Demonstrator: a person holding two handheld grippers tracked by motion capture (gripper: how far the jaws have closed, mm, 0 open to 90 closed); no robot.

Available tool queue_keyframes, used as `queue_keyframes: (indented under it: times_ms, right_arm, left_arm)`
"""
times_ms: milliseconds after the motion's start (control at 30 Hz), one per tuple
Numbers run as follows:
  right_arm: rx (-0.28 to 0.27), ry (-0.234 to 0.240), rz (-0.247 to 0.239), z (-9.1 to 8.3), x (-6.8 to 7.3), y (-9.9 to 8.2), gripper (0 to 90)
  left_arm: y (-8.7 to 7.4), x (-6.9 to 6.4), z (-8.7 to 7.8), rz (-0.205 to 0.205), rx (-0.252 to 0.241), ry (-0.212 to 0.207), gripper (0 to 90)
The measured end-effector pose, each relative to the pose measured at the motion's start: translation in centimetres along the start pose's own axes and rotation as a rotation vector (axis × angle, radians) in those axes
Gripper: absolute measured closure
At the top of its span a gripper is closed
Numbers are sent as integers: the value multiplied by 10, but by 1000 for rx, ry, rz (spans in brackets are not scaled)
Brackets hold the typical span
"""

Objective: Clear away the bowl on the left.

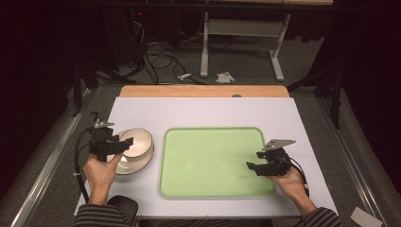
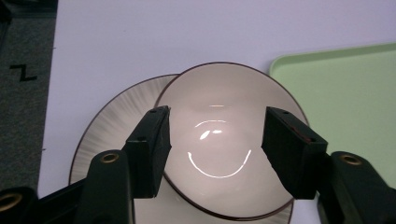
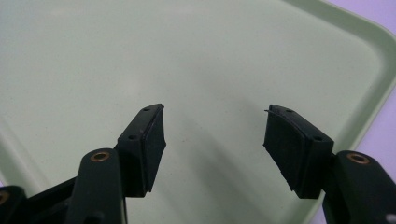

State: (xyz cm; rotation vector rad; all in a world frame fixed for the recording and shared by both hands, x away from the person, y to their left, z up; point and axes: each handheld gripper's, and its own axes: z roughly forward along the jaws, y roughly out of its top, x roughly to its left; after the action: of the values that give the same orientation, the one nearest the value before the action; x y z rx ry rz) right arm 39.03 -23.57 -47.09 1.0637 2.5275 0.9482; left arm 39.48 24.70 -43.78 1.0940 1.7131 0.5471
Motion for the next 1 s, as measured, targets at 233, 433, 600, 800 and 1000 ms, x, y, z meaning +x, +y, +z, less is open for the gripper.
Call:
queue_keyframes:
  times_ms: [233, 433, 600, 800, 1000]
  right_arm:
    - [4, -1, 14, 0, 0, 0, 396]
    - [-2, -2, 22, -1, -2, -1, 395]
    - [8, 1, 20, 0, -1, -1, 395]
    - [12, 1, 16, 0, 0, -1, 395]
    - [19, 3, 0, 0, 3, -1, 394]
  left_arm:
    - [5, 14, 6, -25, -12, 43, 455]
    - [2, 21, 14, -22, 3, 80, 493]
    - [0, 29, 22, -42, 30, 109, 511]
    - [-3, 39, 30, -108, 76, 107, 539]
    - [-8, 44, 34, -98, 84, 135, 608]
